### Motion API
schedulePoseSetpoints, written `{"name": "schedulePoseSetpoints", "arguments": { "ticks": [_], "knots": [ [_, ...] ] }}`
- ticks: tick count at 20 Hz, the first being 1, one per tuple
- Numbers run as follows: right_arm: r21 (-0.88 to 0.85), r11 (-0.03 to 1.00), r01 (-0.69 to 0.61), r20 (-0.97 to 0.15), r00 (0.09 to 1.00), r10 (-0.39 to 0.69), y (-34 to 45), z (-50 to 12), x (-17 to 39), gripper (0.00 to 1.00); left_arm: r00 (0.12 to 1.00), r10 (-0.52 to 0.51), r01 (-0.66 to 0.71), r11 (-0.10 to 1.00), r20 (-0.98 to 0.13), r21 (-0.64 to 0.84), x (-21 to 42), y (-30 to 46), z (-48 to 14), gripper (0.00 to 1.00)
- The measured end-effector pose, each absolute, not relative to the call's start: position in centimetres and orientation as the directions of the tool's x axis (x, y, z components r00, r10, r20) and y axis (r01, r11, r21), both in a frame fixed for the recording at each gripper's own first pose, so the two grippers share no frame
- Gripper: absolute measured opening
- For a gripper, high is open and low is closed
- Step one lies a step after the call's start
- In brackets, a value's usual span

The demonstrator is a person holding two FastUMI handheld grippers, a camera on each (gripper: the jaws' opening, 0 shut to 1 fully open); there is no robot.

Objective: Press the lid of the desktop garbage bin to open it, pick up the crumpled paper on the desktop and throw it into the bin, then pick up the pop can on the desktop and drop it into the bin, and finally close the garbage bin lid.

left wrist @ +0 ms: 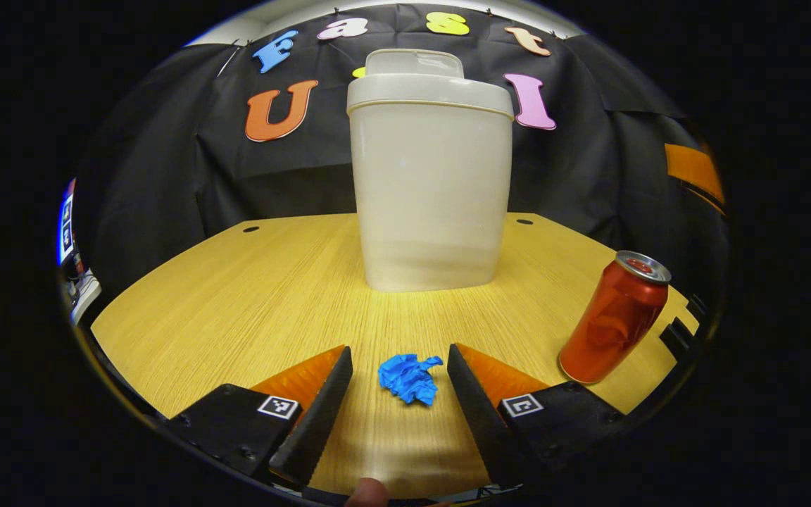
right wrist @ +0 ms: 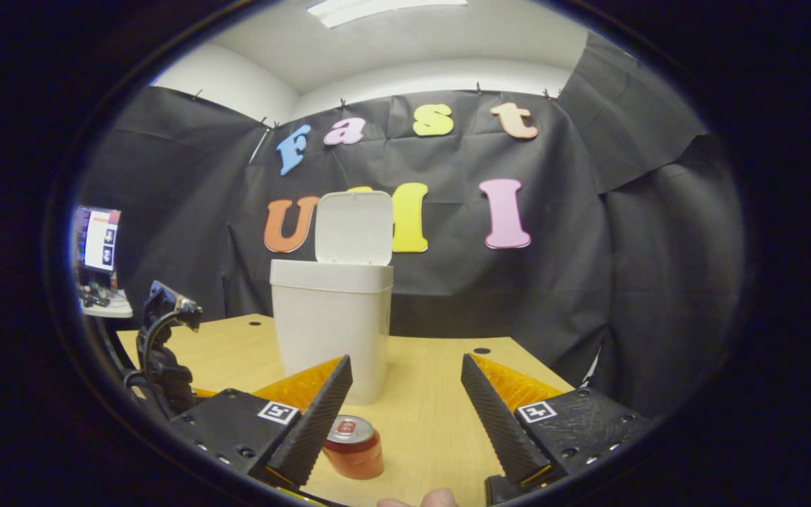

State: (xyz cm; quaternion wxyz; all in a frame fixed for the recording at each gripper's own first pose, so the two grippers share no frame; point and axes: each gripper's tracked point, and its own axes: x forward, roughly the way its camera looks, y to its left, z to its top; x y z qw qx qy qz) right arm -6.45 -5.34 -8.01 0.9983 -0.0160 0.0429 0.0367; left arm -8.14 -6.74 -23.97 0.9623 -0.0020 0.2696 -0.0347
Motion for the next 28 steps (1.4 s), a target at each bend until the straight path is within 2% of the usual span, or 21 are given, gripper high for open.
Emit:
{"name": "schedulePoseSetpoints", "arguments": {
  "ticks": [5,6,7,8,9,10,12,15,17,21,22,23,24,28],
  "knots": [
    [-0.055,0.996,-0.068,-0.088,0.994,0.063,-5.1,-9.2,-7.1,0.98,0.843,-0.062,0.062,0.998,-0.534,-0.019,-8.4,-7.1,-25.1,0.71],
    [-0.051,0.996,-0.071,-0.091,0.994,0.066,-5.0,-9.5,-7.2,0.95,0.850,-0.061,0.058,0.998,-0.523,-0.022,-8.4,-7.0,-25.0,0.59],
    [-0.044,0.996,-0.072,-0.097,0.993,0.067,-4.8,-9.8,-7.3,0.95,0.851,-0.061,0.056,0.998,-0.521,-0.025,-8.4,-7.1,-25.1,0.58],
    [-0.033,0.997,-0.075,-0.108,0.992,0.071,-4.7,-10.2,-7.4,0.95,0.855,-0.064,0.057,0.998,-0.514,-0.029,-8.3,-7.1,-25.0,0.49],
    [-0.023,0.996,-0.084,-0.120,0.990,0.080,-4.3,-10.6,-7.5,0.98,0.856,-0.075,0.066,0.997,-0.511,-0.034,-8.3,-7.2,-24.9,0.48],
    [-0.020,0.996,-0.091,-0.128,0.988,0.088,-4.0,-10.9,-7.7,0.95,0.859,-0.084,0.071,0.996,-0.505,-0.045,-8.3,-7.3,-24.8,0.42],
    [-0.021,0.996,-0.091,-0.144,0.986,0.087,-3.9,-11.6,-7.9,0.95,0.861,-0.100,0.076,0.995,-0.499,-0.069,-8.2,-7.5,-24.7,0.36],
    [0.001,0.994,-0.113,-0.177,0.978,0.112,-2.8,-12.7,-8.0,0.98,0.866,-0.103,0.073,0.994,-0.490,-0.081,-8.0,-7.5,-24.2,0.35],
    [0.009,0.993,-0.121,-0.194,0.974,0.120,-2.4,-13.3,-8.0,0.95,0.876,-0.103,0.065,0.993,-0.472,-0.095,-7.7,-7.3,-23.3,0.35],
    [0.004,0.994,-0.105,-0.250,0.963,0.103,-1.8,-15.7,-7.8,0.98,0.899,-0.112,0.061,0.989,-0.424,-0.132,-7.2,-6.8,-20.9,0.35],
    [0.000,0.995,-0.100,-0.267,0.959,0.096,-1.8,-16.5,-7.7,0.95,0.906,-0.113,0.062,0.989,-0.409,-0.137,-7.1,-6.6,-20.2,0.35],
    [0.006,0.995,-0.101,-0.281,0.955,0.099,-1.5,-17.0,-7.7,0.98,0.912,-0.116,0.065,0.988,-0.395,-0.140,-6.9,-6.4,-19.6,0.34],
    [0.014,0.995,-0.102,-0.296,0.950,0.102,-1.2,-17.6,-7.6,0.95,0.916,-0.117,0.067,0.988,-0.383,-0.141,-6.9,-6.2,-19.2,0.35],
    [0.024,0.995,-0.095,-0.363,0.927,0.097,-0.7,-20.2,-7.3,0.96,0.936,-0.109,0.070,0.989,-0.334,-0.127,-6.4,-5.3,-17.2,0.35]
  ]
}}
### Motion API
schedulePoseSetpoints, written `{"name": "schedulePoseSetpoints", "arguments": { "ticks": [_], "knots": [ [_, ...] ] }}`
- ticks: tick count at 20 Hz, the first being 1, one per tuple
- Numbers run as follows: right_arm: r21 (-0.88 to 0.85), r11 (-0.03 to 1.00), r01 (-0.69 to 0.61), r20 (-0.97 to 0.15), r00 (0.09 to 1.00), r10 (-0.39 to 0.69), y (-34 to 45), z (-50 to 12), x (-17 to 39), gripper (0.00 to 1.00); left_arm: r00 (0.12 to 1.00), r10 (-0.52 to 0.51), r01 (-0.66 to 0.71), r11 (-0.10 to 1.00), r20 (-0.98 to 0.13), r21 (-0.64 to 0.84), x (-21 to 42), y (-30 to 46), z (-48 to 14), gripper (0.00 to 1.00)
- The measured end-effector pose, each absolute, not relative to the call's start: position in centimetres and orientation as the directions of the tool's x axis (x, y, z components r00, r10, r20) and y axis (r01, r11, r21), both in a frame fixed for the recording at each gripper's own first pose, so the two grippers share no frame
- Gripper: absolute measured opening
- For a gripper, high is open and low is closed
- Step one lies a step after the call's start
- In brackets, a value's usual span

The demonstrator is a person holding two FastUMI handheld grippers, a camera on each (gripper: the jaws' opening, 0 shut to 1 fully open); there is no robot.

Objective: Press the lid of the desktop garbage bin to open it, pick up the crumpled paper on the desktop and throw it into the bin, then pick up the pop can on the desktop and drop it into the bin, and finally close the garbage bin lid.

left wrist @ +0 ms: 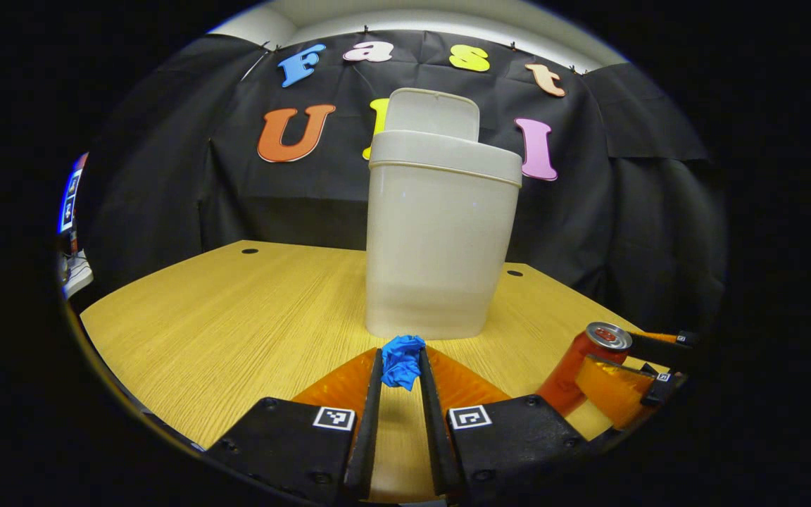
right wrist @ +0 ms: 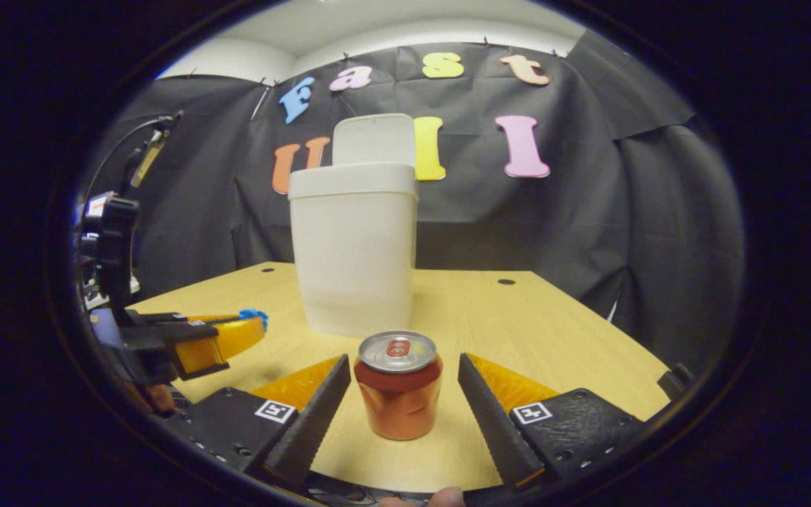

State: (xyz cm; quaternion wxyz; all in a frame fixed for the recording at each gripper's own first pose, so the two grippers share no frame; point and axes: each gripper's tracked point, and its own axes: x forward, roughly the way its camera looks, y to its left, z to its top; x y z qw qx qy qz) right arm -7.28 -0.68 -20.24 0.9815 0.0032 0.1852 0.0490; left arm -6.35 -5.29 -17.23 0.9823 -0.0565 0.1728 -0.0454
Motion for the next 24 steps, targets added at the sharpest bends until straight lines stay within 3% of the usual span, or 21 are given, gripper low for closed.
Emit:
{"name": "schedulePoseSetpoints", "arguments": {
  "ticks": [14,18,24],
  "knots": [
    [0.100,0.993,-0.064,-0.549,0.828,0.109,-0.2,-26.6,-6.6,0.96,0.978,-0.122,0.108,0.990,-0.168,-0.086,-2.6,-4.6,-7.9,0.35],
    [0.115,0.991,-0.061,-0.557,0.823,0.115,0.0,-26.8,-6.2,0.84,0.986,-0.145,0.139,0.987,-0.082,-0.075,-0.8,-5.5,-3.4,0.34],
    [0.121,0.987,-0.105,-0.521,0.839,0.154,0.1,-24.8,-6.4,0.80,0.989,-0.144,0.145,0.986,0.014,-0.077,2.8,-5.2,2.4,0.34]
  ]
}}
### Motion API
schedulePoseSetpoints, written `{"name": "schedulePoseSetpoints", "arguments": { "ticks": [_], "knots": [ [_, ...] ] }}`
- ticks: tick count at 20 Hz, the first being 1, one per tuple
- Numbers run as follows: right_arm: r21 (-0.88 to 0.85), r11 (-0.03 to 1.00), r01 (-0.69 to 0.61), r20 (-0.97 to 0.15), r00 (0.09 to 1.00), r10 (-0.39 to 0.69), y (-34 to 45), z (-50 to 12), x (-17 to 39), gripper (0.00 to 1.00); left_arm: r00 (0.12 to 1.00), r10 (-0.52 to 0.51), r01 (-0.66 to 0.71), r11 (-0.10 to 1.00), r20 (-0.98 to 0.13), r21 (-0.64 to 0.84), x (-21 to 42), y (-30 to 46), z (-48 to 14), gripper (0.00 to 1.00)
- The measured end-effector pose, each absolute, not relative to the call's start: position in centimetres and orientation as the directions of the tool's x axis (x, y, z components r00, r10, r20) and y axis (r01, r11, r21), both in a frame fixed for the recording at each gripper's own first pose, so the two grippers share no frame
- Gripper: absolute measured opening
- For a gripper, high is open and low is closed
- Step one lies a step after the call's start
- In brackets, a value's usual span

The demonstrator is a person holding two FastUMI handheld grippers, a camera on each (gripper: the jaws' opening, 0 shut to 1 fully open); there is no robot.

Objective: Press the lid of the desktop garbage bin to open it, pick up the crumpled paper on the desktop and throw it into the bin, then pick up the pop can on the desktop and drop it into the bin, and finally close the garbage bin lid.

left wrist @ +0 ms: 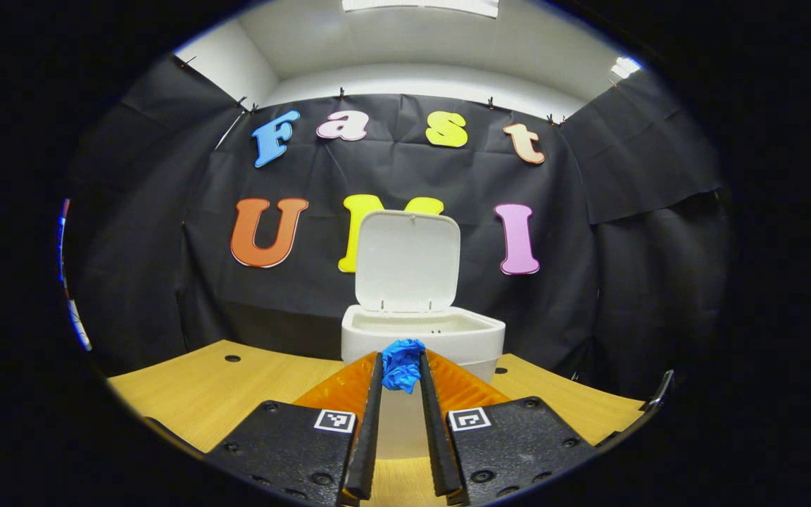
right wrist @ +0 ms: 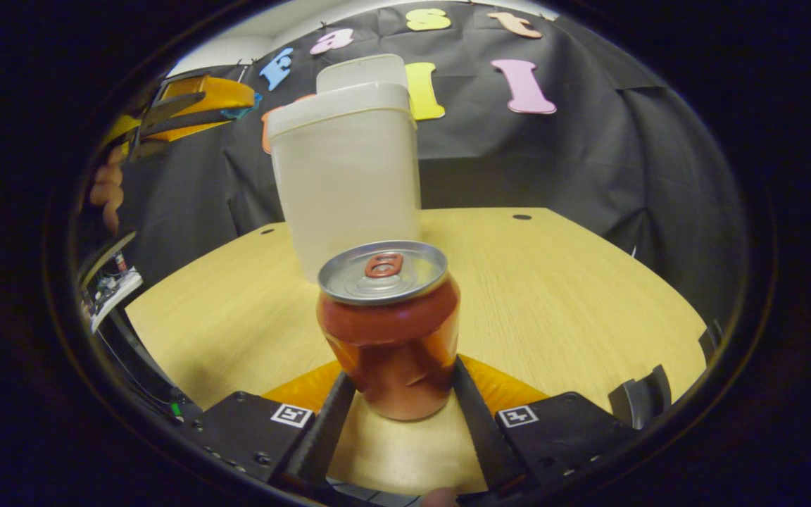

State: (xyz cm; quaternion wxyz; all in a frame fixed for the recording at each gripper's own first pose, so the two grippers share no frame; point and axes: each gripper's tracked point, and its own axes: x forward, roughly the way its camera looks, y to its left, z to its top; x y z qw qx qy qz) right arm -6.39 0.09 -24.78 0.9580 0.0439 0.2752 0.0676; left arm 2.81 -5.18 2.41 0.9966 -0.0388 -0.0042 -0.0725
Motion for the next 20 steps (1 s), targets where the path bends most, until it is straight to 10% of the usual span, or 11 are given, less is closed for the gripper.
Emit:
{"name": "schedulePoseSetpoints", "arguments": {
  "ticks": [20],
  "knots": [
    [0.174,0.972,-0.159,-0.344,0.915,0.211,-1.9,-14.0,-5.7,0.80,0.982,-0.189,0.189,0.981,0.004,0.030,15.4,-8.5,8.0,0.37]
  ]
}}
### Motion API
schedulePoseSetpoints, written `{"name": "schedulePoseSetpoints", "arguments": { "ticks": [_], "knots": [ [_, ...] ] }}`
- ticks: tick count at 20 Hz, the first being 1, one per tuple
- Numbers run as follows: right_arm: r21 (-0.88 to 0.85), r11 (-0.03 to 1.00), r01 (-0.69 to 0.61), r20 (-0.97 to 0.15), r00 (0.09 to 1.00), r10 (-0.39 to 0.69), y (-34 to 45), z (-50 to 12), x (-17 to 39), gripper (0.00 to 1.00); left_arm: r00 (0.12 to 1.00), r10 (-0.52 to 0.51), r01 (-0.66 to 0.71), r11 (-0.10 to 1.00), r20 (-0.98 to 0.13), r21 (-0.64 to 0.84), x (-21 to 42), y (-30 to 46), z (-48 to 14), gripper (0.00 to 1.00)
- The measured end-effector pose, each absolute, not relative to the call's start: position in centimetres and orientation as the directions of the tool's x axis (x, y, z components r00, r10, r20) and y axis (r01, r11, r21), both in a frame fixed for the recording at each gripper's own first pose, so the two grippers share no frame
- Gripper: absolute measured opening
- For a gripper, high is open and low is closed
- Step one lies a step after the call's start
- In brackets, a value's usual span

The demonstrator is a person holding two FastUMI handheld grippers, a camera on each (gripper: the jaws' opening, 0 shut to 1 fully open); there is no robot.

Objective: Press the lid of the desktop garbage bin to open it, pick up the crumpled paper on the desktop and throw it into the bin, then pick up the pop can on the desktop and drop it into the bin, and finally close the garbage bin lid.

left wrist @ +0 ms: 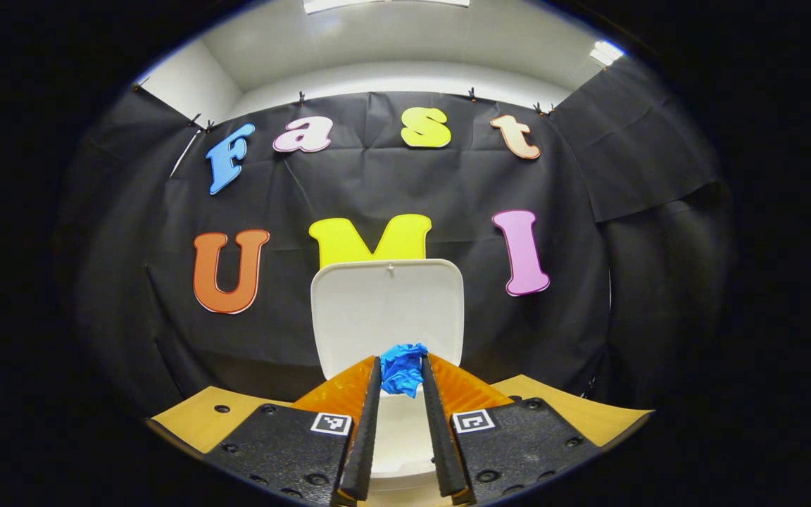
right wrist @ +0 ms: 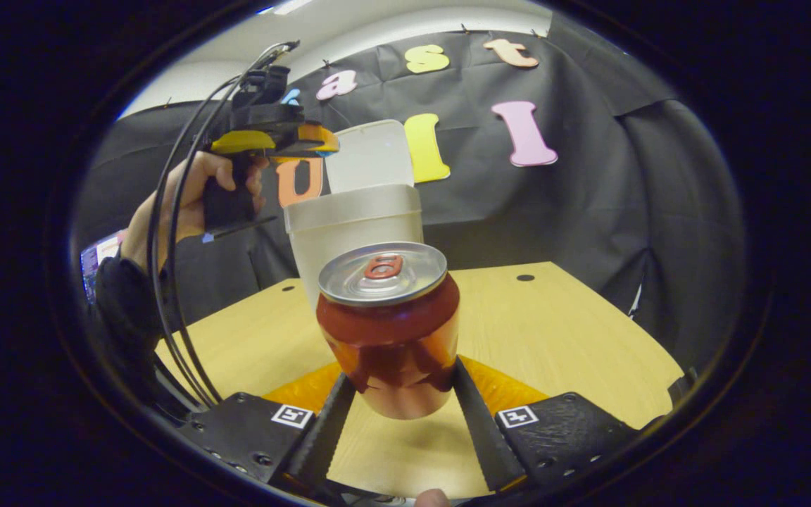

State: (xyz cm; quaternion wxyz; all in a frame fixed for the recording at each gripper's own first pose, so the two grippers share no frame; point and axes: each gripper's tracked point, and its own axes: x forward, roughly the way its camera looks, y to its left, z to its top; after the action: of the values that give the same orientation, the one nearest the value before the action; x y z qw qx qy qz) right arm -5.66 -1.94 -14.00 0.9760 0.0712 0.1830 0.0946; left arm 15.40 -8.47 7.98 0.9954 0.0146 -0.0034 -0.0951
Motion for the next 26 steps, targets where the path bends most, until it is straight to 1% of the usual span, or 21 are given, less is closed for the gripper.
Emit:
{"name": "schedulePoseSetpoints", "arguments": {
  "ticks": [2,4,5,7,8,14,17,19,21,23,26],
  "knots": [
    [0.178,0.972,-0.154,-0.340,0.917,0.207,-2.4,-13.9,-5.7,0.80,0.982,-0.187,0.188,0.982,-0.035,0.023,15.9,-8.5,6.8,0.36],
    [0.184,0.971,-0.153,-0.337,0.918,0.209,-2.6,-13.6,-5.6,0.80,0.978,-0.197,0.199,0.980,-0.069,0.023,15.8,-8.9,6.2,0.43],
    [0.186,0.970,-0.154,-0.332,0.920,0.210,-2.6,-13.4,-5.5,0.80,0.976,-0.203,0.205,0.978,-0.077,0.027,15.6,-9.0,6.1,0.52],
    [0.188,0.970,-0.152,-0.325,0.923,0.207,-2.7,-13.2,-5.7,0.80,0.974,-0.215,0.217,0.976,-0.071,0.028,14.9,-9.2,6.6,0.99],
    [0.190,0.970,-0.150,-0.324,0.923,0.206,-2.6,-13.2,-5.6,0.80,0.974,-0.216,0.218,0.975,-0.060,0.029,15.0,-9.1,6.8,0.97],
    [0.151,0.980,-0.130,-0.316,0.933,0.173,-2.9,-12.1,-5.5,0.80,0.969,-0.246,0.246,0.969,-0.011,-0.003,12.7,-8.8,8.1,0.97],
    [0.096,0.987,-0.129,-0.277,0.949,0.151,-3.1,-9.5,-4.9,0.80,0.965,-0.263,0.263,0.964,-0.005,-0.036,10.0,-7.9,7.4,0.98],
    [0.068,0.989,-0.131,-0.261,0.954,0.144,-3.3,-7.9,-3.7,0.80,0.967,-0.254,0.254,0.965,0.002,-0.064,8.0,-6.4,6.7,0.98],
    [0.090,0.982,-0.169,-0.263,0.946,0.187,-1.8,-6.5,-2.9,0.80,0.979,-0.206,0.206,0.976,0.015,-0.070,6.5,-4.2,5.6,0.98],
    [0.101,0.972,-0.211,-0.264,0.936,0.231,0.0,-4.7,-2.1,0.81,0.990,-0.138,0.138,0.990,0.004,-0.040,5.3,-1.5,4.0,0.98],
    [0.105,0.952,-0.286,-0.244,0.921,0.304,3.0,-0.8,-0.2,0.80,0.995,-0.101,0.099,0.993,-0.023,-0.064,3.1,0.8,1.3,0.98]
  ]
}}
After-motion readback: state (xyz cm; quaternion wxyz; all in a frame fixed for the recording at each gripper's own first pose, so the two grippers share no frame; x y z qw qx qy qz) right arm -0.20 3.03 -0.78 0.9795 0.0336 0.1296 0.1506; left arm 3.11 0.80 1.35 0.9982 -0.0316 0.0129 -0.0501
